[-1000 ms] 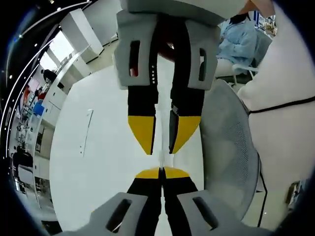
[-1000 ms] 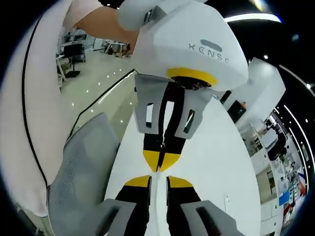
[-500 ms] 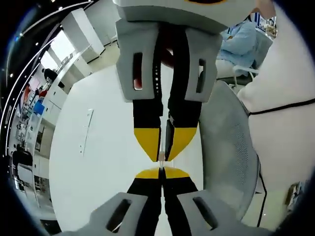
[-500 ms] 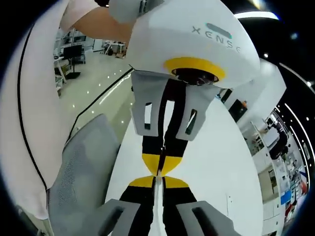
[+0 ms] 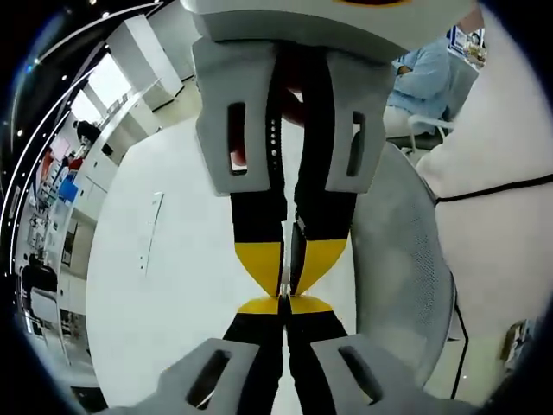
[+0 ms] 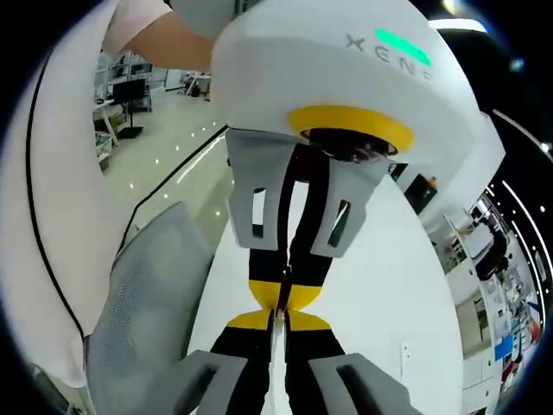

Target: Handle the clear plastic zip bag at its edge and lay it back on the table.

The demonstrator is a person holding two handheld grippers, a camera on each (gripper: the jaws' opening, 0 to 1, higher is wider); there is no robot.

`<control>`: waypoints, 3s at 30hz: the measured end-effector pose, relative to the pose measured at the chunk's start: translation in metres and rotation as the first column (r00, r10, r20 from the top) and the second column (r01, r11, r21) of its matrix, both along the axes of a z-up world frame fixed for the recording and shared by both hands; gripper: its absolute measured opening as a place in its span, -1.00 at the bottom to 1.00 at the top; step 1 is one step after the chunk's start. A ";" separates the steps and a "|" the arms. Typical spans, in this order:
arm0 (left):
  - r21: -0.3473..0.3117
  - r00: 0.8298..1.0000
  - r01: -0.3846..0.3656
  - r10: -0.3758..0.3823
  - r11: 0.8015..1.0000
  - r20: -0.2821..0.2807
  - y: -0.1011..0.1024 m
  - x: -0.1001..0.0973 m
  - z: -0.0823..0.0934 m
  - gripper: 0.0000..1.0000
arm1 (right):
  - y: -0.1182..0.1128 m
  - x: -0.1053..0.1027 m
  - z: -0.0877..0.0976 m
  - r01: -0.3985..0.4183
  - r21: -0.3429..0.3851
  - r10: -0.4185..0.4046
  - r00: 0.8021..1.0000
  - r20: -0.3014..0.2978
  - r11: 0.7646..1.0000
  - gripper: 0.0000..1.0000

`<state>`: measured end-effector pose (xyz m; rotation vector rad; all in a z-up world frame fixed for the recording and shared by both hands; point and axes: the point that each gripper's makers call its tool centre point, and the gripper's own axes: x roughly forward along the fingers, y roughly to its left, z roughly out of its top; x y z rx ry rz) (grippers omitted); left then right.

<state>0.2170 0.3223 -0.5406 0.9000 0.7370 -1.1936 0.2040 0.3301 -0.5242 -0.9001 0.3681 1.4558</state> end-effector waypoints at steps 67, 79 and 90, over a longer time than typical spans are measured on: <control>-0.023 1.000 0.009 -0.009 1.000 0.005 -0.008 -0.003 0.001 -1.00 | -0.013 -0.003 -0.002 -0.040 -0.160 0.051 0.996 0.067 0.986 -1.00; -0.016 1.000 0.003 -0.002 1.000 0.005 -0.003 -0.002 -0.001 -1.00 | -0.023 -0.001 -0.004 -0.032 -0.173 0.044 0.997 0.065 0.984 -1.00; -0.019 1.000 -0.008 0.008 1.000 0.010 0.000 0.002 -0.001 -1.00 | -0.032 0.007 -0.005 -0.020 -0.175 0.032 0.997 0.066 0.984 -1.00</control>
